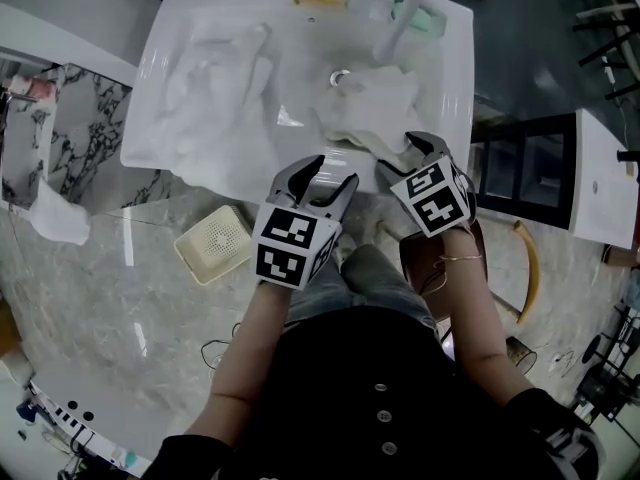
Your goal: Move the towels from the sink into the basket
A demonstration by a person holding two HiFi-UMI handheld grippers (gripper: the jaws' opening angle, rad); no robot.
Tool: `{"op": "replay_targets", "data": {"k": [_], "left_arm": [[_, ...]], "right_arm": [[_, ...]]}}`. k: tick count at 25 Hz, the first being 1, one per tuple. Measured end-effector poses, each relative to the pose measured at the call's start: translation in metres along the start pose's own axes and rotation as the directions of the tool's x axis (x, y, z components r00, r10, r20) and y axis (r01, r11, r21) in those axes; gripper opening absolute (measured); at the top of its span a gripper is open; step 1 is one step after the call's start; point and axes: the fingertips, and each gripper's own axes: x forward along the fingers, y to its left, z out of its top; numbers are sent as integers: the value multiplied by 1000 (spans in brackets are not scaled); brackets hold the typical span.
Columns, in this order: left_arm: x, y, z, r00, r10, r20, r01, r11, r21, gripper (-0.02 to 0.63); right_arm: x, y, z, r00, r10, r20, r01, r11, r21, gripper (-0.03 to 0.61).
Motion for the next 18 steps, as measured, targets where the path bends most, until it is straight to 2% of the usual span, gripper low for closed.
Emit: {"op": "replay_targets", "data": {"k": [4,9,14,18], "left_arm": [[1,5,0,1000,-3,-4,3,1000,-1,219],[0,3,-1,1000,6,-5,-6,1000,-2,219],[-10,-1,-4,999,38,7,-38,999,-7,219],[-19,-5,-6,997,71,28,-71,997,-9,219]], "right_arm": [[2,7,0,998,60,-7,-60,997,49,232],[3,24,1,993,116,-15,-116,992,47,72],[-3,27,2,993,120,-4,-120,992,37,35],[-16,35,12,988,138,66,-143,987,71,32]]}}
